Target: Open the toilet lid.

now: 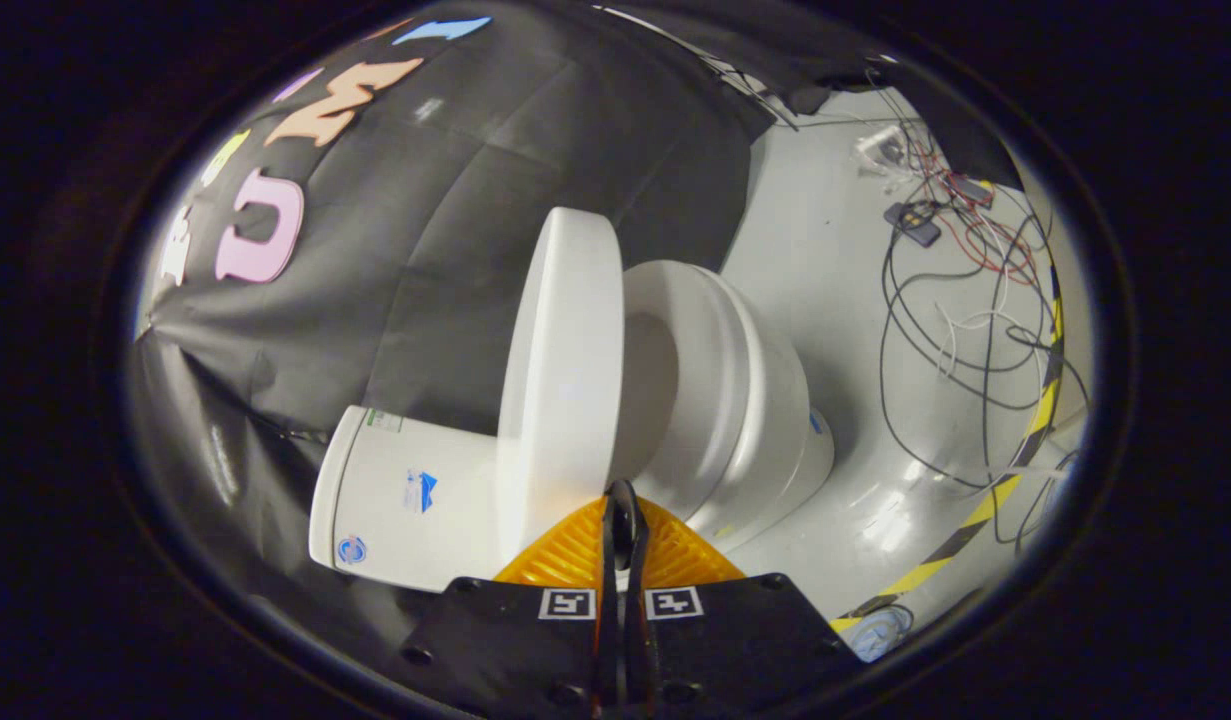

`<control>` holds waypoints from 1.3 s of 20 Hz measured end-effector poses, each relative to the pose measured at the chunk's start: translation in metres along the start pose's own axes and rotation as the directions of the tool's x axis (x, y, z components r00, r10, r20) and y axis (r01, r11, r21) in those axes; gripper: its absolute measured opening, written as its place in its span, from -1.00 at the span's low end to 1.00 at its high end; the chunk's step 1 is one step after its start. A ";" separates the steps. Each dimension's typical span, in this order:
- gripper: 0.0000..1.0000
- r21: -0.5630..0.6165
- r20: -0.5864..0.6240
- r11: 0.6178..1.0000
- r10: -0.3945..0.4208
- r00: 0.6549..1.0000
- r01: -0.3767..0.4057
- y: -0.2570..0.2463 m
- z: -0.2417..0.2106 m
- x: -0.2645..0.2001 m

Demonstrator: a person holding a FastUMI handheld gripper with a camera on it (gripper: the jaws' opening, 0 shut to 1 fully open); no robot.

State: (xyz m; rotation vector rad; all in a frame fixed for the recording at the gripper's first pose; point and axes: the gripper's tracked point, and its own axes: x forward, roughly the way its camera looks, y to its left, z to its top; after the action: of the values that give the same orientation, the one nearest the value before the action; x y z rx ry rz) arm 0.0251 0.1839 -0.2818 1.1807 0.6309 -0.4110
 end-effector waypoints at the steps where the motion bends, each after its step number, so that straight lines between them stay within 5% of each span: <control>1: -0.92 -0.031 0.005 1.000 0.002 1.000 -0.002 0.006 0.002 -0.003; 26: -1.00 -0.229 0.132 0.973 0.001 0.991 0.030 0.104 0.012 -0.033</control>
State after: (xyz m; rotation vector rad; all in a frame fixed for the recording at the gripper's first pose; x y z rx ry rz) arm 0.0659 0.2075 -0.1826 0.9198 0.5568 -0.4124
